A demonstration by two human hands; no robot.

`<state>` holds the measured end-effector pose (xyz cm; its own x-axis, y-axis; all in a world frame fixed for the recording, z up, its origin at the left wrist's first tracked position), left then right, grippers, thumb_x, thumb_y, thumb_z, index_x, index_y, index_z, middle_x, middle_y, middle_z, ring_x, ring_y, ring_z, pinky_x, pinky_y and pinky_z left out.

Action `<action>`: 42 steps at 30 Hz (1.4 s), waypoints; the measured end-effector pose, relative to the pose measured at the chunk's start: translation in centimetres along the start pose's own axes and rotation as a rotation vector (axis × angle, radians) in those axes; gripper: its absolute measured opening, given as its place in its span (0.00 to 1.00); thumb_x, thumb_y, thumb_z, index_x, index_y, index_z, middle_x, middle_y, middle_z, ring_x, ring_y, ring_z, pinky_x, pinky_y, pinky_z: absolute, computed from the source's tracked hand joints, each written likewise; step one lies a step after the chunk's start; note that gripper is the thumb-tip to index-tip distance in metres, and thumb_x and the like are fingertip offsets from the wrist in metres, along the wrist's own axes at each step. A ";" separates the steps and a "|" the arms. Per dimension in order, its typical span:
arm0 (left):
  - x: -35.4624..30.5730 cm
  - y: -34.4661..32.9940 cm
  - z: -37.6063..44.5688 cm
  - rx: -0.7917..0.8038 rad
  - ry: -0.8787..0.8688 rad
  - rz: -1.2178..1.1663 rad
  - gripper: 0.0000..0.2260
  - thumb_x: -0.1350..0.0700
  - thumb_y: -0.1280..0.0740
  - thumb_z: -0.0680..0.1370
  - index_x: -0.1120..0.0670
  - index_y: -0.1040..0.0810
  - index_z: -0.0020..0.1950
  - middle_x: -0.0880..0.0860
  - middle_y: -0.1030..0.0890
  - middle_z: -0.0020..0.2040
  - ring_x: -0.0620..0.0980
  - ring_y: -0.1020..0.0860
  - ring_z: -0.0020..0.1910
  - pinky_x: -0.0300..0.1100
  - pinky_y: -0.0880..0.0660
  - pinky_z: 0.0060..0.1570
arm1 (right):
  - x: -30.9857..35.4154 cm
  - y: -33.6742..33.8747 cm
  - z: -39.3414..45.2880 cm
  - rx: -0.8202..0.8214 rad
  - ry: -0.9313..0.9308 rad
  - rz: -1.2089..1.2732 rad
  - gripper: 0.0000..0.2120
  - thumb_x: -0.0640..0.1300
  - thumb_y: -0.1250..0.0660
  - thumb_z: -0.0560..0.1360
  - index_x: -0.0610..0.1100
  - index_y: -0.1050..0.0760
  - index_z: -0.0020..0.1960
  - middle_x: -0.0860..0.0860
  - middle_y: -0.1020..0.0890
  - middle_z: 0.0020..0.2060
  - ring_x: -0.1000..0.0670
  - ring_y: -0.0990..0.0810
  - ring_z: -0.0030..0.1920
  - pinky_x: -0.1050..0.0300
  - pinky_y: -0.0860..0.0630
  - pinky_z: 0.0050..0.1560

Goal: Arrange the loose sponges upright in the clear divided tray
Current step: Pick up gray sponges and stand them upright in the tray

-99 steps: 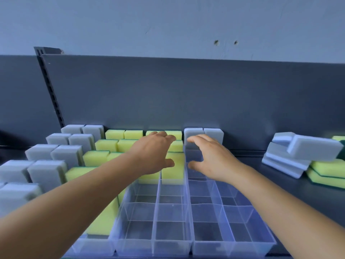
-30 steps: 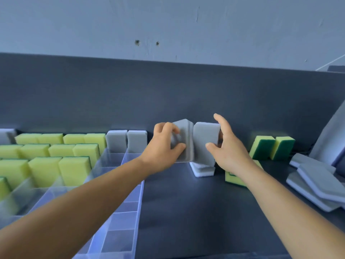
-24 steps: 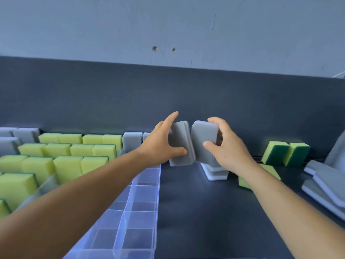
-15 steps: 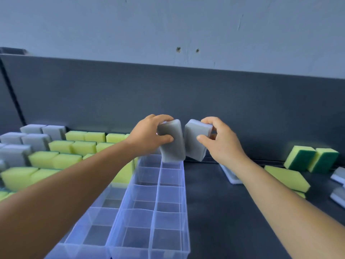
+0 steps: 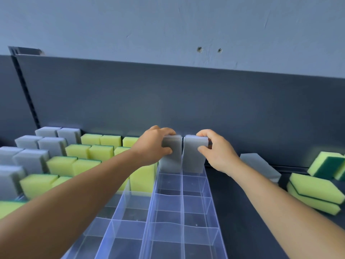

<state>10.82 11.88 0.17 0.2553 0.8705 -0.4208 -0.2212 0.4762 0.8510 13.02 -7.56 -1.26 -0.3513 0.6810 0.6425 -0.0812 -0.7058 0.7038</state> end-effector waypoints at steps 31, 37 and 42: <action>-8.9 -4.6 0.6 0.057 -0.230 0.458 0.30 0.43 0.39 0.78 0.54 0.42 0.75 0.51 0.32 0.71 0.52 0.34 0.69 0.44 0.37 0.67 | -2.2 4.4 -4.1 0.066 0.085 -0.407 0.29 0.51 0.38 0.78 0.47 0.44 0.76 0.54 0.40 0.75 0.50 0.44 0.75 0.57 0.43 0.71; -13.3 -7.9 1.3 0.094 -0.285 0.387 0.29 0.43 0.39 0.79 0.55 0.41 0.75 0.52 0.32 0.71 0.53 0.34 0.70 0.44 0.36 0.67 | -6.6 7.8 -5.4 0.015 -0.040 -0.431 0.26 0.49 0.41 0.79 0.47 0.43 0.76 0.54 0.40 0.75 0.50 0.44 0.75 0.56 0.42 0.70; -16.2 -11.5 2.0 0.160 -0.273 0.331 0.24 0.44 0.41 0.79 0.54 0.37 0.72 0.52 0.31 0.70 0.53 0.34 0.69 0.46 0.34 0.66 | -10.5 9.6 -6.2 0.017 -0.143 -0.424 0.26 0.48 0.42 0.80 0.46 0.43 0.76 0.52 0.38 0.74 0.48 0.41 0.74 0.55 0.41 0.69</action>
<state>11.09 -7.91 -2.17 0.4383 0.8980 -0.0379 -0.1903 0.1340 0.9725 10.10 -22.67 -3.13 -0.1577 0.9305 0.3307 -0.1747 -0.3559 0.9181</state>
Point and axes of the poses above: each hand's wrist, its own z-axis towards the middle knuckle, its own y-axis out of the back of the hand, x = y × z, the point moved 3 cm from there along z, towards the middle knuckle
